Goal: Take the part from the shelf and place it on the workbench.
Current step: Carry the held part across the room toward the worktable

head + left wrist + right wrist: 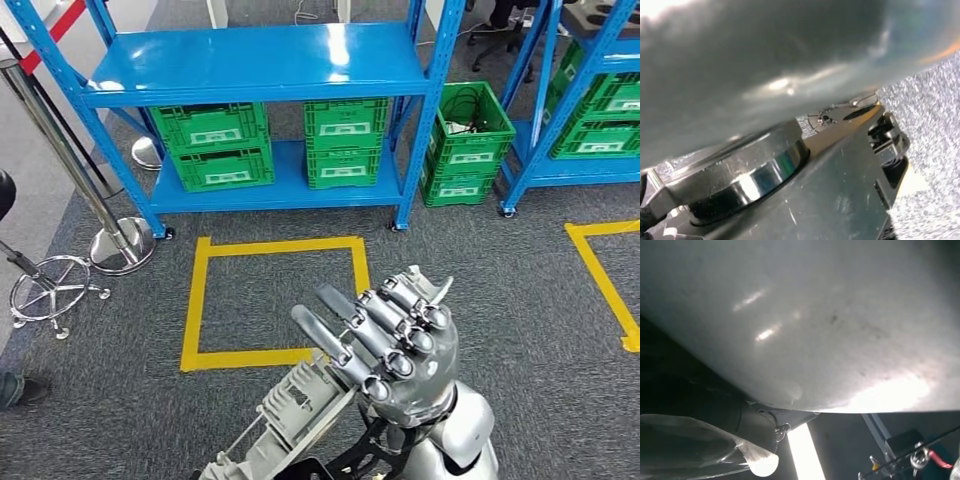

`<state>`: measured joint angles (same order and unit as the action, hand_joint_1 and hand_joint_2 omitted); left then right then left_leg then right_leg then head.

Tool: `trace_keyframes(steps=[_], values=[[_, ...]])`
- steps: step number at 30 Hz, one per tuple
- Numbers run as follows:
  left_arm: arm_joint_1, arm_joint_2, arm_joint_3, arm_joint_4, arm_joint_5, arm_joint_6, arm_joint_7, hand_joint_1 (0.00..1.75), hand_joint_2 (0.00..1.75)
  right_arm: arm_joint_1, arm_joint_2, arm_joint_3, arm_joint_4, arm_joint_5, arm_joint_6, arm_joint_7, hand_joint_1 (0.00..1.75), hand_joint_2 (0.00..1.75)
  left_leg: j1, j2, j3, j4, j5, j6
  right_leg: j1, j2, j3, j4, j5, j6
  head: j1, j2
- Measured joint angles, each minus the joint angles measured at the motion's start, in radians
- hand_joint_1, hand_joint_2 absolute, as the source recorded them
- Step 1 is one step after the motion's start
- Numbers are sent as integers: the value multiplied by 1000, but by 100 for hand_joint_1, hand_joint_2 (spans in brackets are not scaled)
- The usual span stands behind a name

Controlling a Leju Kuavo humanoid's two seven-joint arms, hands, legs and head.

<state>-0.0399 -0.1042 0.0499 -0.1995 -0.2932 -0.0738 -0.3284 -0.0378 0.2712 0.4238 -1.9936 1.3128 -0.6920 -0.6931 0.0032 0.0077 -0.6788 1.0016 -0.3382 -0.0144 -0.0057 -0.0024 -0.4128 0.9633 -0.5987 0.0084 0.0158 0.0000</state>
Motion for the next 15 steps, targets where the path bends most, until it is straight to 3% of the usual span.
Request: trace_keyframes(steps=[1,3,5,6,7,8,10,12,15], values=[[1,0,-2,0,-1,0,1,0,0,0,0,0,0,0,0,0,175,175,3,0,-3,3,-8,-6,0,-1,-7,1,9,-7,0,0],[3,0,-3,0,-2,0,1,0,0,0,0,0,1,0,0,0,175,175,6,-1,-19,61,-82,-18,-3,-6,-25,2,30,-20,-5,0],[4,0,-3,0,-3,-2,-2,0,0,0,0,0,1,1,0,0,175,175,7,-1,-43,188,-179,-27,-1,-8,-45,3,48,-26,-10,0],[4,0,-4,0,-4,-3,-4,0,0,0,0,0,1,1,0,0,175,175,7,-1,-50,246,-200,-29,0,-9,-54,5,56,-27,-10,0],[4,0,-4,0,-4,-4,-6,0,0,0,0,0,1,0,0,0,175,175,7,-1,-46,279,-200,-29,1,-9,-62,8,63,-27,-10,0],[4,0,-4,0,-4,-4,-8,0,0,0,0,0,1,0,0,0,175,175,7,-1,-27,274,-182,-28,2,-9,-70,12,69,-25,-10,0],[4,-2,-4,0,-3,1,-11,0,0,0,1,0,1,-1,0,0,175,175,5,-3,55,162,-137,-15,3,-8,-84,21,75,-22,-10,0],[5,-7,-4,0,-3,11,-12,0,0,0,1,0,1,-4,0,0,175,175,0,-7,125,46,-124,0,4,-8,-96,28,80,-14,-10,0],[7,-16,-4,0,-3,20,-12,0,0,0,1,0,1,-5,0,0,175,175,-4,-7,140,0,-129,10,2,-9,-109,31,88,3,-11,0]])
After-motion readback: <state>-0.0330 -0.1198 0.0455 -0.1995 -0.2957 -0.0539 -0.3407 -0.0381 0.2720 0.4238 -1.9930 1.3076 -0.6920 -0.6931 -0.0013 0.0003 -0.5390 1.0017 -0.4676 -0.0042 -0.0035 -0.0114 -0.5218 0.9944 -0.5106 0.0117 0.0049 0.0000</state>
